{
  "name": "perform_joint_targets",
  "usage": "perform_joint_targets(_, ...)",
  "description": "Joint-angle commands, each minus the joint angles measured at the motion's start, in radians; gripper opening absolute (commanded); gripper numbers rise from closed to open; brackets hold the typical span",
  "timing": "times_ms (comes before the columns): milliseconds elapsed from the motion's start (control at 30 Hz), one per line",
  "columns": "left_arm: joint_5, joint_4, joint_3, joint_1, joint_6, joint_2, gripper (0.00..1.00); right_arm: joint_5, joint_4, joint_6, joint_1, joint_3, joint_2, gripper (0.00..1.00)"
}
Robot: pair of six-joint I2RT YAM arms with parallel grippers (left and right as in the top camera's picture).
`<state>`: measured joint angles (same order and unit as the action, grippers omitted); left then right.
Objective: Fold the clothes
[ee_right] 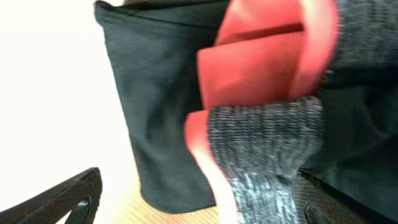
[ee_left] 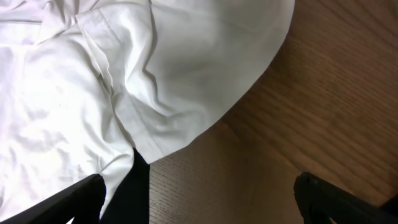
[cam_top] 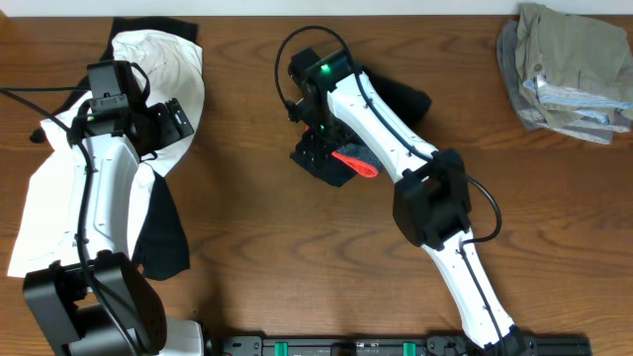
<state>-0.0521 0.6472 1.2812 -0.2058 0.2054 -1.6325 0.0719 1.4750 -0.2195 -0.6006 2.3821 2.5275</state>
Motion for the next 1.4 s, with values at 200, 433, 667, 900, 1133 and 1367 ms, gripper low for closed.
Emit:
perform_joint_targets(200,0.011,0.004,-0.001,-0.002,-0.013,-0.013,0.98,0.04,-0.029,-0.04,-0.024,-0.055,0.006,0.96)
perform_joint_targets(433,0.011,0.01,-0.001,-0.002,-0.013,-0.013,0.98,0.032,-0.146,-0.041,-0.025,-0.169,0.006,0.94)
perform_joint_targets(667,0.011,0.011,-0.002,-0.002,-0.013,-0.013,0.98,-0.045,-0.175,-0.047,-0.044,-0.263,0.006,0.89)
perform_joint_targets(900,0.011,0.011,-0.002,-0.002,-0.013,-0.013,0.98,-0.117,-0.228,-0.005,-0.04,-0.274,0.006,0.73)
perform_joint_targets(1133,0.011,0.011,-0.01,-0.002,-0.013,-0.013,0.98,-0.145,-0.265,-0.002,-0.039,-0.31,0.007,0.66)
perform_joint_targets(1367,0.011,0.01,-0.021,-0.002,-0.013,-0.014,0.98,-0.155,-0.29,-0.002,-0.039,-0.358,0.01,0.47)
